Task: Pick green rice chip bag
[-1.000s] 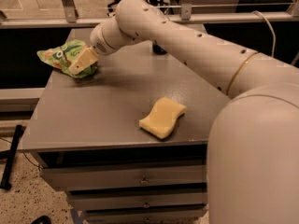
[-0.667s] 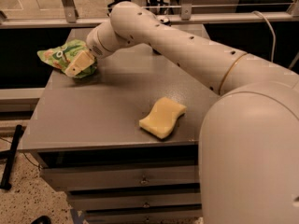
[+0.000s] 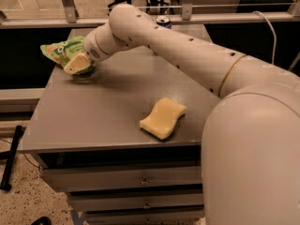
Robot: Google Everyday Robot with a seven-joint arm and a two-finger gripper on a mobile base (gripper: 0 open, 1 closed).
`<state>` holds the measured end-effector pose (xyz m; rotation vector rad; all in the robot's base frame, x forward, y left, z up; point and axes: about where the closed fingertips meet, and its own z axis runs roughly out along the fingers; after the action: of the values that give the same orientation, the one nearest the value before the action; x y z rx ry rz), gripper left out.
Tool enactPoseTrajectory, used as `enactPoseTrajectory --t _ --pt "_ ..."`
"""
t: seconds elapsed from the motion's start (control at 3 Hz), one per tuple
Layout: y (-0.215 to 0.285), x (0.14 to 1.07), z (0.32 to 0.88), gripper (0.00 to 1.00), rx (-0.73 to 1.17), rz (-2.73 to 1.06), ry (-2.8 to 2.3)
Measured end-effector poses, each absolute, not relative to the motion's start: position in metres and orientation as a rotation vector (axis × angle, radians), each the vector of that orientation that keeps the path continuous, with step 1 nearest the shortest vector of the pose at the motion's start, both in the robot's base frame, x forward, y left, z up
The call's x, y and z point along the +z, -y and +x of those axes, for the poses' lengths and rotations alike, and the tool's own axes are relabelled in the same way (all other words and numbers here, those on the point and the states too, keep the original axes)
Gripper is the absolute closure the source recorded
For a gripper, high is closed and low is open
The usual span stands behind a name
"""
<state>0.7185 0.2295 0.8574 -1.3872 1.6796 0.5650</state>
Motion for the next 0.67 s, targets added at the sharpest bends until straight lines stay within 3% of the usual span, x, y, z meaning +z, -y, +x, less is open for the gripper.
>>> enactPoseTrajectory --t 0.67 --pt "-0.222 0.864 0.696 0.87 0.601 -1.381 -1.64"
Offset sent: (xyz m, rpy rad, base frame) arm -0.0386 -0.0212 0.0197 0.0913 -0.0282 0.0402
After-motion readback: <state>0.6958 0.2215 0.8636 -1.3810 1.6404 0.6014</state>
